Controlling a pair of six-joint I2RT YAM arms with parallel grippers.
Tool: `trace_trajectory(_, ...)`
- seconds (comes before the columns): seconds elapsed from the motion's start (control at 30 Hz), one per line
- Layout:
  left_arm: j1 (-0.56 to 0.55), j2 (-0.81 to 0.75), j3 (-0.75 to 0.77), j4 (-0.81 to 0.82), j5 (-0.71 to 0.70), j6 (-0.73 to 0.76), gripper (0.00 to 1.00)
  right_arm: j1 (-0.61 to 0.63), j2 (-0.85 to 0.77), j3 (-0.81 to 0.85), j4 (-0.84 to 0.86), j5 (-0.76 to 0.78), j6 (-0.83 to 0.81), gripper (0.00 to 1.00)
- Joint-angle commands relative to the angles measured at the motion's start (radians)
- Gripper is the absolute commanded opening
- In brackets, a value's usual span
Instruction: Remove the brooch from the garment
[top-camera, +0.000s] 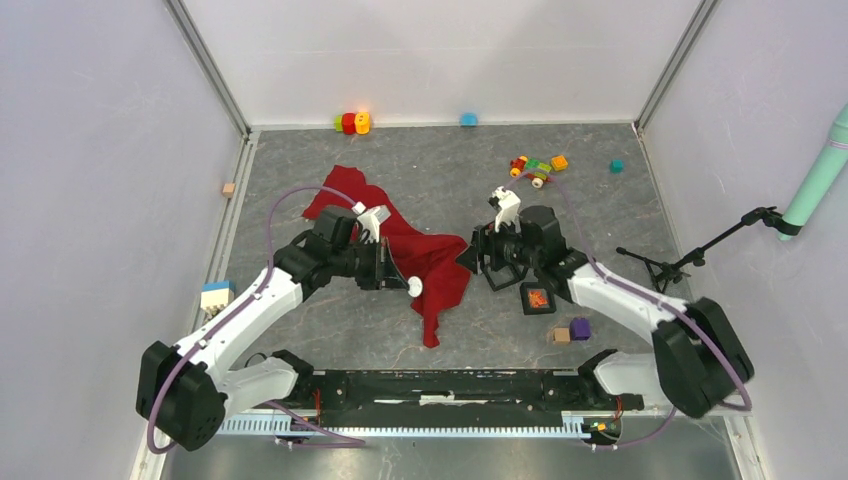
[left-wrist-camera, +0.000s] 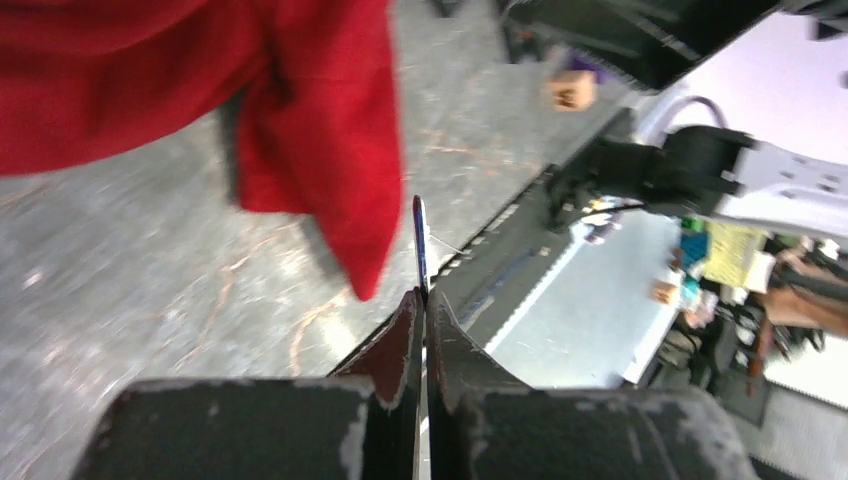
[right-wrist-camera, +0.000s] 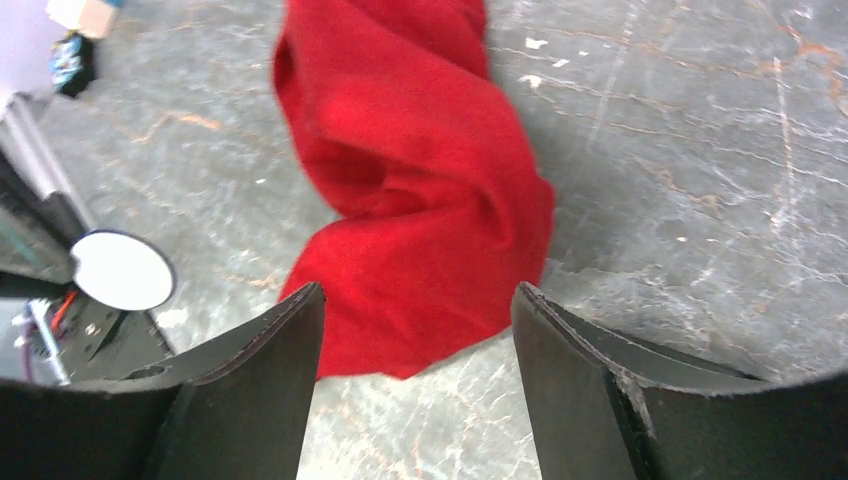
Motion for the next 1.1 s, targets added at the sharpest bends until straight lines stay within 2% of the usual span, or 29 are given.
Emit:
trace_trajectory(0.0, 0.008, -0.034, -0.019, 0.259, 0.304, -0.064, 0.02, 0.004, -0.153, -0.076, 0.150, -0.179, -0.008, 0.72)
trace_trajectory(0.13, 0.009, -0.042, -0.030, 0.365, 0.365, -0.093, 0.02, 0.004, -0.218, -0.132, 0.271, -0.299, 0.075, 0.71)
trace_trajectory(0.3, 0.007, -0.063, -0.035, 0.461, 0.390, -0.114, 0.02, 0.004, -0.261, -0.228, 0.546, -0.355, 0.304, 0.68)
trace_trajectory(0.47, 0.009, -0.085, -0.060, 0.604, 0.401, -0.167, 0.02, 0.004, -0.228, -0.269, 0.824, -0.412, 0.500, 0.65)
trace_trajectory(0.63, 0.007, -0.081, -0.055, 0.634, 0.410, -0.183, 0.02, 0.005, -0.174, -0.279, 0.999, -0.456, 0.618, 0.55)
trace_trajectory(0.83, 0.008, -0.077, -0.056, 0.656, 0.422, -0.195, 0.02, 0.013, -0.151, -0.267, 1.018, -0.450, 0.641, 0.50)
trace_trajectory(1.07, 0.007, -0.078, -0.057, 0.659, 0.427, -0.195, 0.02, 0.040, -0.148, -0.229, 0.902, -0.423, 0.575, 0.46)
